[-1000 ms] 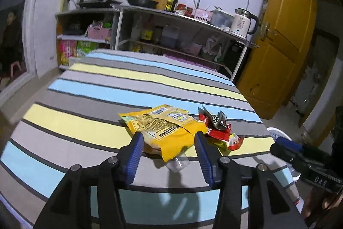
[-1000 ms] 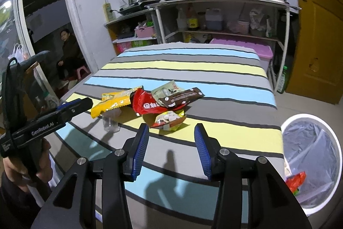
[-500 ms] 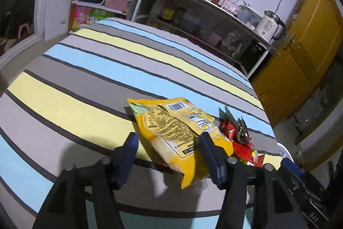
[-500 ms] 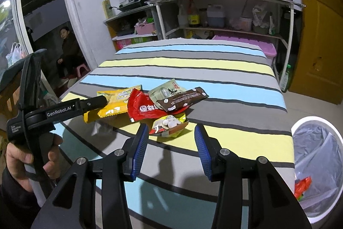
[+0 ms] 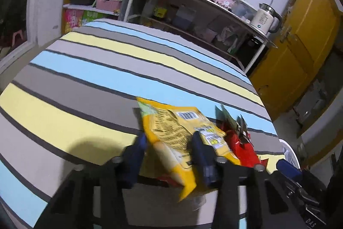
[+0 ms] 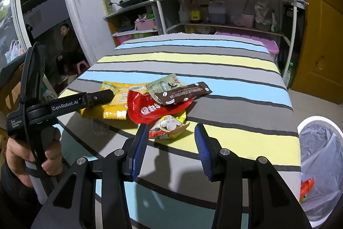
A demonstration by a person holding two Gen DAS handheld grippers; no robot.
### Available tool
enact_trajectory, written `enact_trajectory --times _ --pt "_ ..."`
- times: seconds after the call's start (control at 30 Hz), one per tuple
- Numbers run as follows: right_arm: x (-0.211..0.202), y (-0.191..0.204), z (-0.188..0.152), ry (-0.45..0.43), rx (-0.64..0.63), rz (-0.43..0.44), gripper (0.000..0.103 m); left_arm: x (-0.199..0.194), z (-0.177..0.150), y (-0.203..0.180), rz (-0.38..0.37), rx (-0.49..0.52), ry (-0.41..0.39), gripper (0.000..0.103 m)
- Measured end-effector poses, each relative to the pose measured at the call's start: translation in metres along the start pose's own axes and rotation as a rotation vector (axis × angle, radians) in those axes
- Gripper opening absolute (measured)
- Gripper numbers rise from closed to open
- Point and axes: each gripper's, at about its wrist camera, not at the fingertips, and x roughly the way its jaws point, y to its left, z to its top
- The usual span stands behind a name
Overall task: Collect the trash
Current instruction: 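Lower the left gripper onto the yellow chip bag and close it, then grasp the yellow mint pack with the right gripper while the left gripper holds the chip bag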
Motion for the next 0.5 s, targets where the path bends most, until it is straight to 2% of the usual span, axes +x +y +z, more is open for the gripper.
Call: enact_trajectory --times 0.03,0.1,0.27,0.5 --pt "0.001 0.0 0.0 0.001 -0.001 0.002 0.046 0.0 -0.001 -0.001 0.002 0.007 0.0 0.014" --pt "0.004 0.0 -0.001 0.009 -0.004 0.001 0.046 -0.002 -0.001 -0.001 -0.014 0.012 -0.006 0.008" --pt "0.011 -0.001 -0.001 0.026 -0.011 0.002 0.046 -0.014 -0.004 -0.004 -0.031 0.044 -0.04 0.003" --pt "0.017 -0.003 0.004 0.041 -0.012 0.004 0.046 -0.033 0.001 0.002 -0.045 0.044 -0.079 0.003"
